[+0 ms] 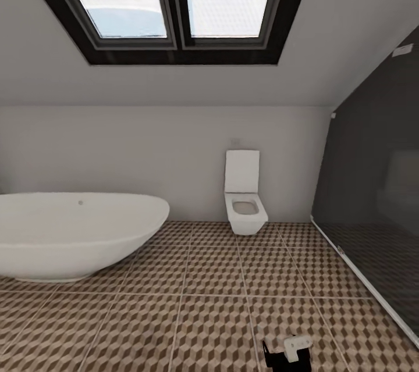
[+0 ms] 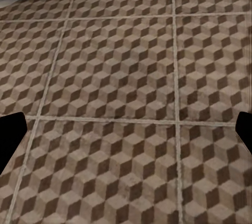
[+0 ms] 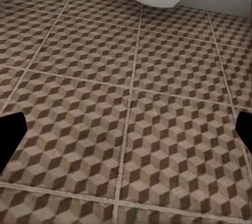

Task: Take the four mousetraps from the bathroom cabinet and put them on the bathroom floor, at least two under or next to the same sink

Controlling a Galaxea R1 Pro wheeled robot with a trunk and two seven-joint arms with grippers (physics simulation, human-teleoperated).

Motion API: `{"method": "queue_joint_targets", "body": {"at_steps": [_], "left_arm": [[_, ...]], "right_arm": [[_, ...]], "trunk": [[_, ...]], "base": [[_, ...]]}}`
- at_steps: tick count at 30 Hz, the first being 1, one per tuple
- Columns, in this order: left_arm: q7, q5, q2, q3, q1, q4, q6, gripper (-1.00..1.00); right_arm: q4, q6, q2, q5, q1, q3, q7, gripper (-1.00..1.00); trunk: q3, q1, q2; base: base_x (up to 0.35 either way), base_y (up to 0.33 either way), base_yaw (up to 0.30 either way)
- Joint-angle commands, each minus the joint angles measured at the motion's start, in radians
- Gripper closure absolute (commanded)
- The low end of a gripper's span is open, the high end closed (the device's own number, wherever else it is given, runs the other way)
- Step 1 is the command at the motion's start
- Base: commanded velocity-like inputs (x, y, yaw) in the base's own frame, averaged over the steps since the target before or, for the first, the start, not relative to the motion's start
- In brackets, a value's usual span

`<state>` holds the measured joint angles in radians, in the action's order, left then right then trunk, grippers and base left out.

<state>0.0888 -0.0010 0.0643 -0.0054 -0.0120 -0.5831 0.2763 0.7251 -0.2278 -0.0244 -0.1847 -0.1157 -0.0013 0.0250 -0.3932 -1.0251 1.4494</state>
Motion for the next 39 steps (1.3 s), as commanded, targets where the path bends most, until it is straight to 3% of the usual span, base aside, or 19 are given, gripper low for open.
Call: {"method": "queue_joint_targets", "body": {"at_steps": [1,39], "left_arm": [[0.003,0.0,0.0,-0.001,0.0,0.0,0.003,-1.0],[0.003,0.003,0.0,-0.001,0.0,0.002,0.003,-1.0]], "right_arm": [[-0.001,-0.002,0.0,-0.007,-0.001,0.0,0.003,-1.0],[0.0,-0.002,0.0,-0.007,-0.001,0.0,0.003,-1.0]], "trunk": [[-0.002,0.0,0.001],[-0.022,0.0,0.001]], "base": [[0.0,0.0,-0.292],[0.0,0.0,-0.292]]}}
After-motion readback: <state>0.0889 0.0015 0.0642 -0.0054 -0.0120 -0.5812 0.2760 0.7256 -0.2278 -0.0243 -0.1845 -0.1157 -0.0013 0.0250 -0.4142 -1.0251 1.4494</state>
